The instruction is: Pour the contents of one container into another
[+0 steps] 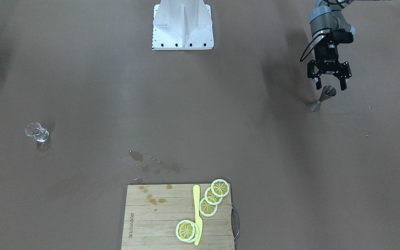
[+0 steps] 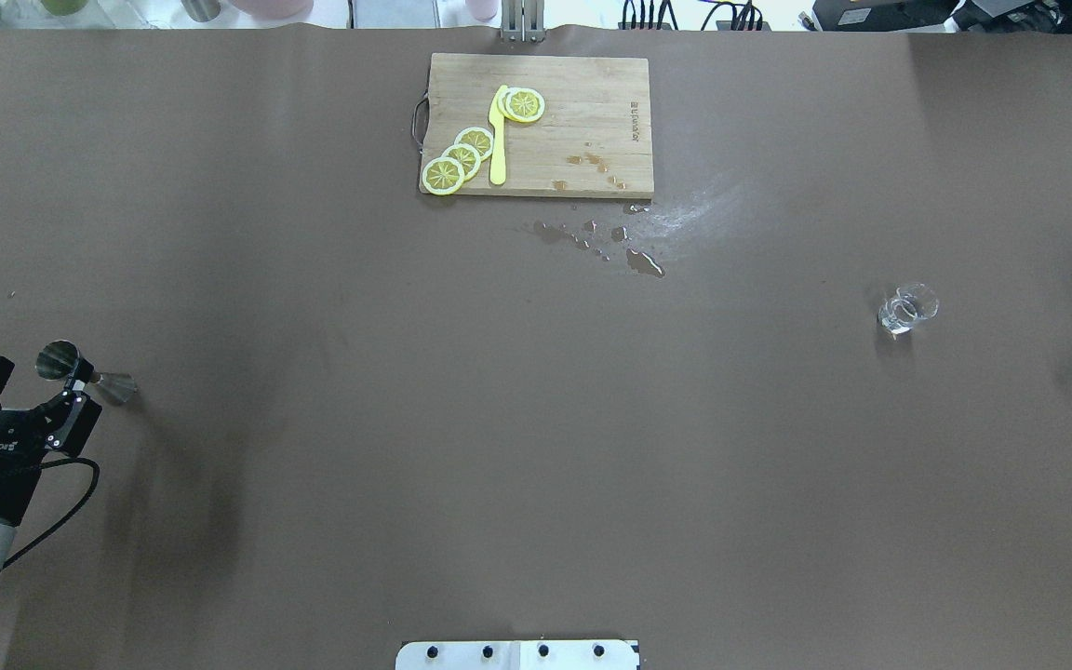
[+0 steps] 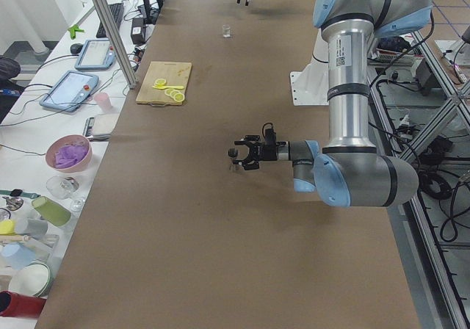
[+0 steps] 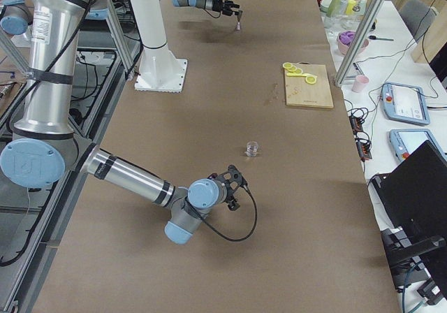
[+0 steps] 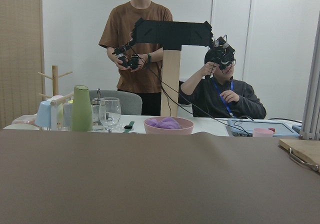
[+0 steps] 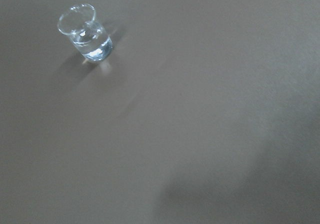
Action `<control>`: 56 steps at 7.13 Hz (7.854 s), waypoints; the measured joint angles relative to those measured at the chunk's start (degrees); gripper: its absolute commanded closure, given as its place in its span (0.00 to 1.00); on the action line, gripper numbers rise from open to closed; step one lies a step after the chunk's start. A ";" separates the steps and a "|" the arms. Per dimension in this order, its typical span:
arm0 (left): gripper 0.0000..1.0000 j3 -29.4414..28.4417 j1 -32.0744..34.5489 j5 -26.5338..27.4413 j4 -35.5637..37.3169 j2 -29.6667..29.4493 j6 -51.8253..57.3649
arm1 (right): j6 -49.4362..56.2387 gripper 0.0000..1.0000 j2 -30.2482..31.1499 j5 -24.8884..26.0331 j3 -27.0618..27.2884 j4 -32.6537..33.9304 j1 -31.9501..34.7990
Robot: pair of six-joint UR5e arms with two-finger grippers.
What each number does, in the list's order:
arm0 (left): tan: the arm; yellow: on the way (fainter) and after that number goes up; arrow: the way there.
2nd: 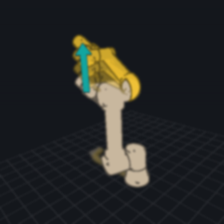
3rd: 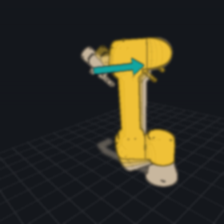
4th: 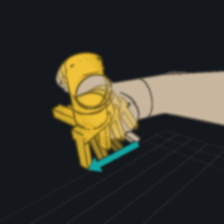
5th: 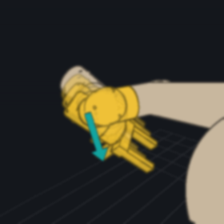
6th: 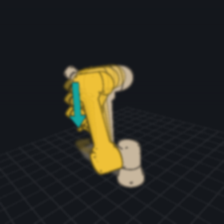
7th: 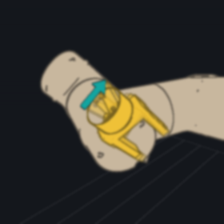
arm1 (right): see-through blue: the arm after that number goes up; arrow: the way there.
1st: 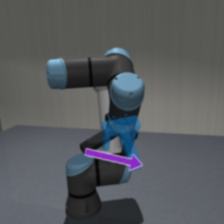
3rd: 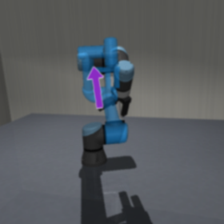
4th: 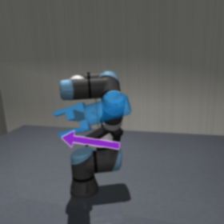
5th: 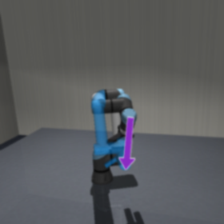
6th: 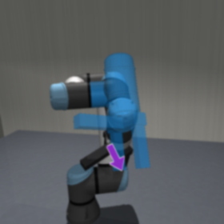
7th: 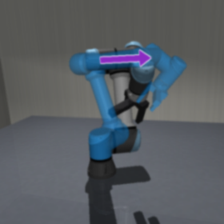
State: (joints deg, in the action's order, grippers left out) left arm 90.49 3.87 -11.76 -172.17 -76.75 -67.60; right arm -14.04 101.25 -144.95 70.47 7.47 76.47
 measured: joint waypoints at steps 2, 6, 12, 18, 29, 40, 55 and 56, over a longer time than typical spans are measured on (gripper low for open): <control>0.03 6.50 -0.66 0.11 0.53 3.14 2.29 | 0.02 0.00 1.03 0.48 0.15 7.14 3.17; 0.07 18.88 0.51 -1.82 0.90 5.07 14.09 | 0.17 0.00 0.12 4.13 5.54 26.43 0.64; 0.05 22.73 18.79 -27.42 21.43 -16.51 22.12 | 0.46 0.00 -6.93 7.04 13.02 60.52 -0.30; 0.05 16.90 24.34 -39.39 46.38 -43.61 36.02 | 18.34 0.00 -6.81 11.33 25.88 92.42 14.48; 0.06 15.12 51.23 -91.99 80.24 -45.87 37.03 | 23.72 0.00 -4.41 12.72 28.25 93.68 17.92; 0.02 10.81 81.32 -123.08 80.47 -17.01 59.30 | 24.20 0.00 -4.61 12.55 28.88 93.69 17.84; 0.02 11.57 91.14 -122.80 82.88 -3.10 77.28 | 23.44 0.00 -10.01 9.70 28.35 86.13 10.28; 0.02 11.55 91.14 -122.80 82.83 -3.14 77.17 | 23.45 0.00 -10.01 9.69 28.35 86.13 10.28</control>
State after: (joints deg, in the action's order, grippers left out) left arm 102.03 95.01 -134.56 -89.34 -79.89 9.57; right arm 9.41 91.23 -135.26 98.82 93.60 86.75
